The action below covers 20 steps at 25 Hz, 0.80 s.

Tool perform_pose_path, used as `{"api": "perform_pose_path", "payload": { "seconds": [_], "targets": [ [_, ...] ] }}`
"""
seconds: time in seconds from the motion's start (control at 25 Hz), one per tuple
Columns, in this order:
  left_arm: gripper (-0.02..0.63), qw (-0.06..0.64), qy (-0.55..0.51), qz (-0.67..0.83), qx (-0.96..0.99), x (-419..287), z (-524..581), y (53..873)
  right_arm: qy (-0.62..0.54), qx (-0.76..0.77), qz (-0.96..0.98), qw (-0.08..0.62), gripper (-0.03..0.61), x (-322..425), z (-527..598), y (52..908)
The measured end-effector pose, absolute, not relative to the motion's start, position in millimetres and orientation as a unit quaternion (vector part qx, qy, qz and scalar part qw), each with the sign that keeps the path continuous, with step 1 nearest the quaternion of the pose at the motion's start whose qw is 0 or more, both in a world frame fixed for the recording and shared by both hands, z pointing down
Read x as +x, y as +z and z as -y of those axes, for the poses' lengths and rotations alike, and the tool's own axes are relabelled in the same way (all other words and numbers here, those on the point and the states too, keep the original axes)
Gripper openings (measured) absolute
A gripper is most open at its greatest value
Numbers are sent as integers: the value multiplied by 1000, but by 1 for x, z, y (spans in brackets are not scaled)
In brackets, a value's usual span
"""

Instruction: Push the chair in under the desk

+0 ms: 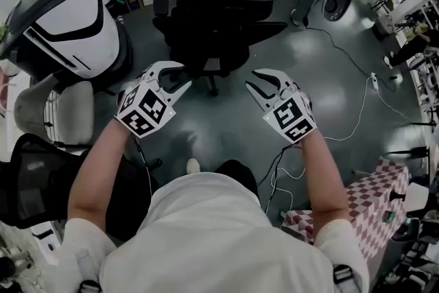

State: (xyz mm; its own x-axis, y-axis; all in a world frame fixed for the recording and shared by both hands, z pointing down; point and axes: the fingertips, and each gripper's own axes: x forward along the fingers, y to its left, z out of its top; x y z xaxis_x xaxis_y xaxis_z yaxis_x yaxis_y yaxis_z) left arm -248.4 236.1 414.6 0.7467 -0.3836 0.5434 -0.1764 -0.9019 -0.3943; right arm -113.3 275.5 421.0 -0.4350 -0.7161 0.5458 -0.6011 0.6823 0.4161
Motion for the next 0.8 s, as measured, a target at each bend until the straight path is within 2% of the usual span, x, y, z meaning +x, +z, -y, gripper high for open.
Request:
{"api": "perform_pose_path", "payload": {
  "seconds": [0.8],
  "targets": [
    [135, 146, -358, -176, -905, -189, -114, 441, -98, 355, 840, 399, 97, -35, -141, 452]
  ]
}}
